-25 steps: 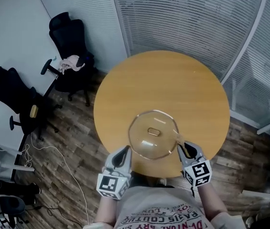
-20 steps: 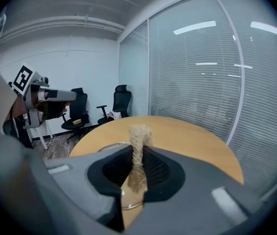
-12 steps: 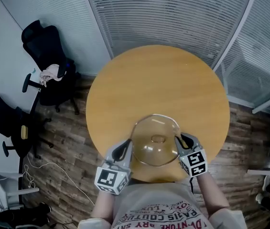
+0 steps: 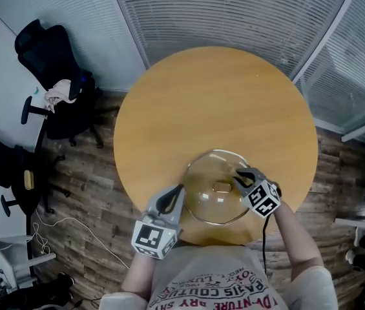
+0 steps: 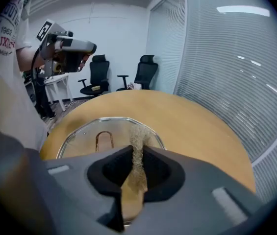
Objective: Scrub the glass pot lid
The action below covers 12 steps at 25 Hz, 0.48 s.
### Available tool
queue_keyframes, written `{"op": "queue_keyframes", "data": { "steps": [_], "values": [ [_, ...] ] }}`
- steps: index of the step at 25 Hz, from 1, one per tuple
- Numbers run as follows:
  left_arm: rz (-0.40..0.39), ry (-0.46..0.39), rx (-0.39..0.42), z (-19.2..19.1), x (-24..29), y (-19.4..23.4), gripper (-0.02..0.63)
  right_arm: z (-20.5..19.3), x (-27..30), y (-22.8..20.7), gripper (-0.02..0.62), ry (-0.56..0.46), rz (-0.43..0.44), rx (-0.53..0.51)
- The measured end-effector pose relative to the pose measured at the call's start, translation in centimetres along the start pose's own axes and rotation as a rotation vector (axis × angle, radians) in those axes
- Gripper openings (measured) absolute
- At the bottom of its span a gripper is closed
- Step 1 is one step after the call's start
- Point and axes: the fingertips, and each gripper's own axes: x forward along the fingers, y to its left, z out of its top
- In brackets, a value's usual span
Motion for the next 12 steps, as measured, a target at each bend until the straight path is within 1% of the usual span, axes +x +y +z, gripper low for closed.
{"op": "queue_keyframes", "data": {
  "steps": [3,6,9,12],
  "values": [
    [-0.001,0.009,-0.017,-0.4,0.3,0.6,0.006,-0.8,2.0,0.1,0.057,0.058,0.057,-0.131],
    [-0.006,0.02,-0.044,-1.0,0.3,0.5,0.007,-2.1,3.1,0.1,0.058,0.116,0.073,-0.211],
    [-0.011,0.033,-0.067,-1.7,0.0,0.7,0.008,-2.3,3.6,1.0,0.058,0.148,0.094,-0.278],
    [0.003,0.041,-0.081,-2.0,-0.1,1.5,0.006,-2.6,4.1,2.0,0.058,0.173,0.11,-0.395]
  ]
}}
